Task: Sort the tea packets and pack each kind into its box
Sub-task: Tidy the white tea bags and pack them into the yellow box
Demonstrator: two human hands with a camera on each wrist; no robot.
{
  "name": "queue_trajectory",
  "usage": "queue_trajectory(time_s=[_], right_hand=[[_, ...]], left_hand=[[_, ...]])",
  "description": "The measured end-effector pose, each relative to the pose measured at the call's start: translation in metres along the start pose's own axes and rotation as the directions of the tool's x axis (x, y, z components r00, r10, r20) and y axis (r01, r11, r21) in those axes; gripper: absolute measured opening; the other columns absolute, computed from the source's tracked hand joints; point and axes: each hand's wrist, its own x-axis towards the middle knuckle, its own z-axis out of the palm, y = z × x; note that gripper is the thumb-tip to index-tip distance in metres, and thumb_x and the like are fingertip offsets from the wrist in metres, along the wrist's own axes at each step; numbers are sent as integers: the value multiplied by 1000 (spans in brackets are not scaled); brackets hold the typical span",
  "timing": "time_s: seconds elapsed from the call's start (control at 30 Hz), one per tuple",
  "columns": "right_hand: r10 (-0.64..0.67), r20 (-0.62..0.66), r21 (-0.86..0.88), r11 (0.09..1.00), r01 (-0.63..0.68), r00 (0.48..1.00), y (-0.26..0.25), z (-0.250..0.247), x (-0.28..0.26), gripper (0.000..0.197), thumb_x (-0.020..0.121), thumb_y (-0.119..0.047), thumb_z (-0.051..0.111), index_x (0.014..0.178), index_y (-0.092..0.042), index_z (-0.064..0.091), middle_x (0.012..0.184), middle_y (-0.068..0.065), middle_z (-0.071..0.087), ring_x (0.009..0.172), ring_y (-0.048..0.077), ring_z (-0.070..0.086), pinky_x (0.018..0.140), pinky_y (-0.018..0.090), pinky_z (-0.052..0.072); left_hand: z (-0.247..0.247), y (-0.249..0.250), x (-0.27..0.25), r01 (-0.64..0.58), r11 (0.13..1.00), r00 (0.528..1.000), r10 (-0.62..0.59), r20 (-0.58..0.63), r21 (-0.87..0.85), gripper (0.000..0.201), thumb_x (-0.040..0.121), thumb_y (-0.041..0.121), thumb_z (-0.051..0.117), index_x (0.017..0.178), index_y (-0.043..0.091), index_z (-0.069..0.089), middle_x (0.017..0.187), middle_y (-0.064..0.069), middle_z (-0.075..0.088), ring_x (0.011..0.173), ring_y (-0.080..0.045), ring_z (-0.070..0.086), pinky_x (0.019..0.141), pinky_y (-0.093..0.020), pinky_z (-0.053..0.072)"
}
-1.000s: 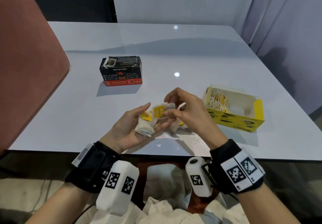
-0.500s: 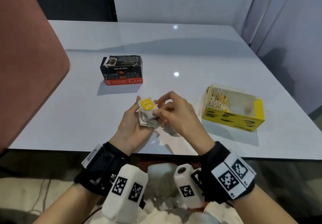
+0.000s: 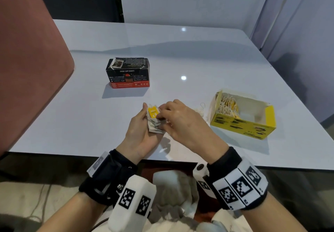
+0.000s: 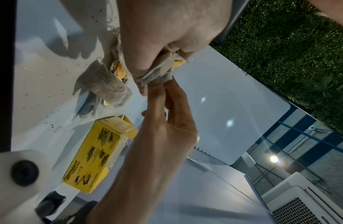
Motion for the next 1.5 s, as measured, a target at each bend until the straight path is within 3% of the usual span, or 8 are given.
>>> queue_trajectory(time_s=[0.37,0.53,0.63,0.8,1.03,1.2,1.33,1.5], right_hand=[[-35,37,-87,995,38,999,-5,-9,0,26,91,-25,47,109,-14,62,104,0,55,103,15,43,72,37,49],[-58,35,-75,995,61,998,-5,-4,-3,29,89,-26,54,115,-13,59,108,1,49,104,16,41,65,29,38],[-81,8,-91,992,82,997,-5,-1,-3,26,92,-23,52,112,-10,61,108,4,50,103,19,44,64,30,38],[-84,-171,-207,977,47,982,-10,-3,-5,8,67,-9,71,72,-9,64,74,4,56,72,21,56,43,24,25],[-238,-184,-247,950,189,954,-27,17,-6,9,71,-9,58,71,-11,66,74,1,59,78,19,46,51,24,26],[-12,33,-26,1000,12,999,13,-9,-6,23,93,-17,49,109,-15,67,102,3,63,99,21,50,72,40,50],[295,-19,-50,954,-295,955,52,-23,-11,22,92,-24,54,108,-14,64,107,3,63,99,23,58,81,38,48],[441,11,-5,897,-441,897,46,0,-8,32,87,-45,57,94,-14,58,92,2,61,87,24,57,64,32,41]], left_hand=[[1,4,-4,53,994,998,-54,12,94,69,94,56,28,92,-1,68,83,-11,66,73,-19,66,64,-26,56],[6,4,-9,51,985,999,-50,-8,163,63,95,54,27,94,2,62,71,-10,68,59,-18,68,45,-21,51],[7,6,-12,69,986,997,-71,9,154,64,94,54,29,117,0,55,96,-11,66,76,-18,68,58,-22,56],[6,13,-18,135,974,989,-144,35,181,53,93,45,38,120,1,52,105,-9,60,99,-18,59,82,-28,53],[-17,21,-30,53,977,997,-63,44,208,30,91,17,42,106,-1,61,97,-11,62,86,-15,63,69,-26,58],[-45,32,-38,77,957,996,-64,-55,279,40,58,16,82,89,-6,70,79,-15,64,68,-20,67,66,-35,59],[-52,31,-37,46,951,995,-16,-100,306,27,93,20,40,102,-1,55,68,-5,52,53,-12,55,59,-24,57],[-40,20,-26,68,942,996,-44,-80,329,39,90,29,44,110,-3,54,71,-6,55,60,-13,57,65,-25,57]])
